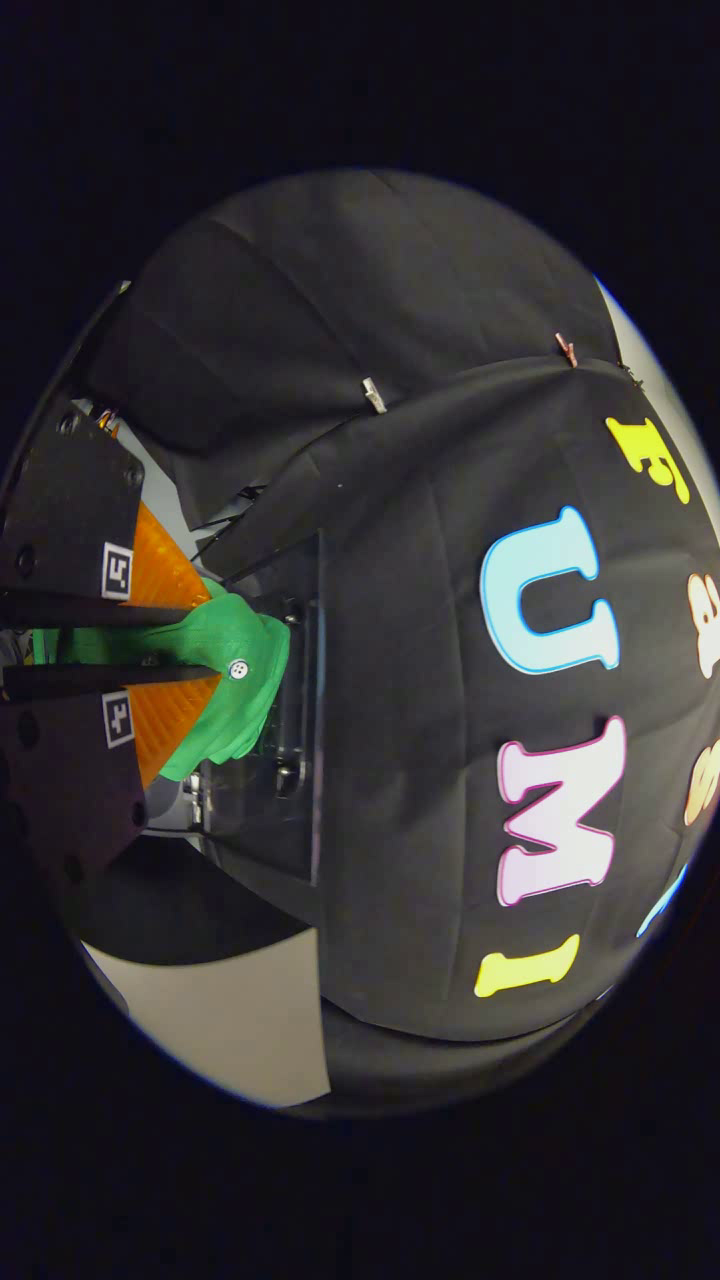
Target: Put the clothes into the washing machine and then close the washing machine lid.
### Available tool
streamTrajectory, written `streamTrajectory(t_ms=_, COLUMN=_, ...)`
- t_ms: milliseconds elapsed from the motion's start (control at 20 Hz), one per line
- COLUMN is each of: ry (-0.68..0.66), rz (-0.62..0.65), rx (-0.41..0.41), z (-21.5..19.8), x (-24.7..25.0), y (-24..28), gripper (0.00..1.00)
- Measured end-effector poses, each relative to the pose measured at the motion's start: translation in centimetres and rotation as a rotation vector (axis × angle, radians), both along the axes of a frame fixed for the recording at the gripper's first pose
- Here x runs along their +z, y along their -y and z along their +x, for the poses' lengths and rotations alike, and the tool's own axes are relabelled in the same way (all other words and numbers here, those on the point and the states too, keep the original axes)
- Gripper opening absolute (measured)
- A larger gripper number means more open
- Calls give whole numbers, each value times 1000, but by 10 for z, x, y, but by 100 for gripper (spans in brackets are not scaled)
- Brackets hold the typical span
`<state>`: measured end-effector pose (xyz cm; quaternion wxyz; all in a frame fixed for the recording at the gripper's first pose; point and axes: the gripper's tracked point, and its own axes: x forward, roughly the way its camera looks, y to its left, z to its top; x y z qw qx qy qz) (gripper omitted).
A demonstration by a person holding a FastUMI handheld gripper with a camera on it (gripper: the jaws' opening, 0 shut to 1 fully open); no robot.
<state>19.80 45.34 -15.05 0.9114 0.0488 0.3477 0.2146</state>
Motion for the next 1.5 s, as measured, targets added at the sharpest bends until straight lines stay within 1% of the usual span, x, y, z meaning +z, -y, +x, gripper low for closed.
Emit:
streamTrajectory(t_ms=150, ry=-42, rz=-19, rx=-19, z=2, x=-55, y=-2, gripper=19)
streamTrajectory(t_ms=400, ry=-87, rz=-84, rx=-85, z=16, x=-146, y=12, gripper=19)
streamTrajectory(t_ms=600, ry=-110, rz=-137, rx=-109, z=17, x=-199, y=23, gripper=19)
streamTrajectory(t_ms=700, ry=-123, rz=-148, rx=-99, z=15, x=-218, y=24, gripper=21)
streamTrajectory(t_ms=750, ry=-138, rz=-142, rx=-93, z=12, x=-225, y=23, gripper=24)
streamTrajectory(t_ms=850, ry=-149, rz=-124, rx=-101, z=10, x=-229, y=20, gripper=44)
streamTrajectory(t_ms=950, ry=-147, rz=-181, rx=-132, z=12, x=-236, y=30, gripper=65)
streamTrajectory(t_ms=1000, ry=-141, rz=-208, rx=-133, z=12, x=-238, y=33, gripper=75)
streamTrajectory(t_ms=1100, ry=-129, rz=-218, rx=-125, z=10, x=-239, y=32, gripper=96)
streamTrajectory(t_ms=1250, ry=-109, rz=-219, rx=-101, z=4, x=-233, y=27, gripper=97)
streamTrajectory(t_ms=1500, ry=-38, rz=-232, rx=-62, z=1, x=-208, y=27, gripper=98)
